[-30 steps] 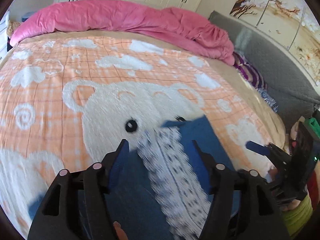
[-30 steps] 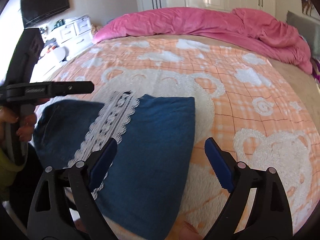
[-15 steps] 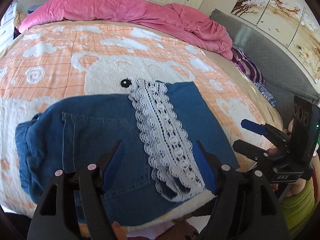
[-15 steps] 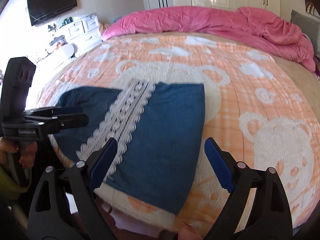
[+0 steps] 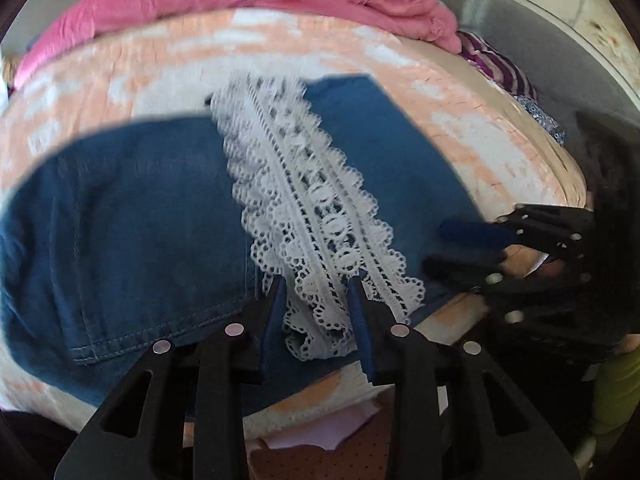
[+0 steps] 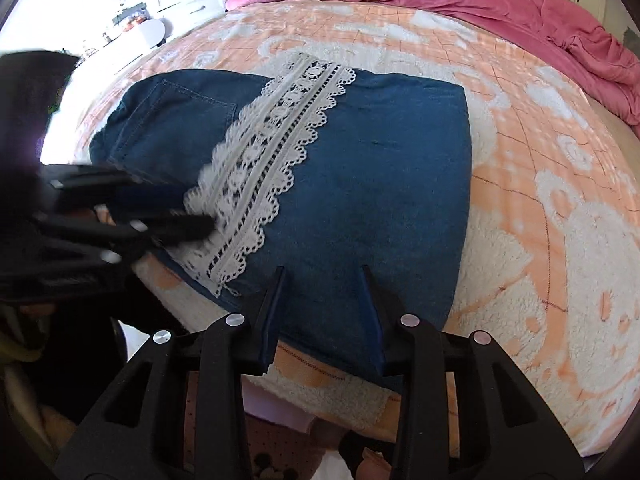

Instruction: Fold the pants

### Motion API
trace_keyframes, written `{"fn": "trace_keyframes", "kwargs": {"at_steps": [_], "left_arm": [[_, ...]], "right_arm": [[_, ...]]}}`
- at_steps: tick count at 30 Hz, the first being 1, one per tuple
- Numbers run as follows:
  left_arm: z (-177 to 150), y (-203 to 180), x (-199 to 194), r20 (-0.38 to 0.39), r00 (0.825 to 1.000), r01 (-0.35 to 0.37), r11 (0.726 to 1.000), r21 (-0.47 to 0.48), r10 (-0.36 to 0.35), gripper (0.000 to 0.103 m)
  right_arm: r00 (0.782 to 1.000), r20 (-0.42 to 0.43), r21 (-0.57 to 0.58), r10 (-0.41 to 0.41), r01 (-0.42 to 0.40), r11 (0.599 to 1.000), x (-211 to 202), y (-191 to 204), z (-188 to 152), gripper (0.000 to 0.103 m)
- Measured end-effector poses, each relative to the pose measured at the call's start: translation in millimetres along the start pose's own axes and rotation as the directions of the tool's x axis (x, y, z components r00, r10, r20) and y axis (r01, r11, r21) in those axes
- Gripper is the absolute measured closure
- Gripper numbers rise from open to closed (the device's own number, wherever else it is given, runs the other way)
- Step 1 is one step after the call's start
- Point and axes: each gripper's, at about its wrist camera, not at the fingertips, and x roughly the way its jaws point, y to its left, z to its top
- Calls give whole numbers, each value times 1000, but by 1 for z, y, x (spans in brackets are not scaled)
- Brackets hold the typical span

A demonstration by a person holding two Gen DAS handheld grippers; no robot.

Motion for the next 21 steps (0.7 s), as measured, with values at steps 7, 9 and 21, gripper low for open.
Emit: {"fn": "trace_keyframes", "kwargs": {"at_steps": [7,9,21], "left_arm": [[-1,11,-20,33,999,13,998,-64,-11,66],[-3,12,-28,45,999,3,997,-76,0,60],[-10,56,-91,144,975,-133,964,-229,168,29]], "right_arm": [[992,123,42,43,-48,998,-25,-6,8,54],[989,138,55,49,-57,997,-28,-8,14,53],[973,193,-43,124,-118,992,-37,26,79,29]]}}
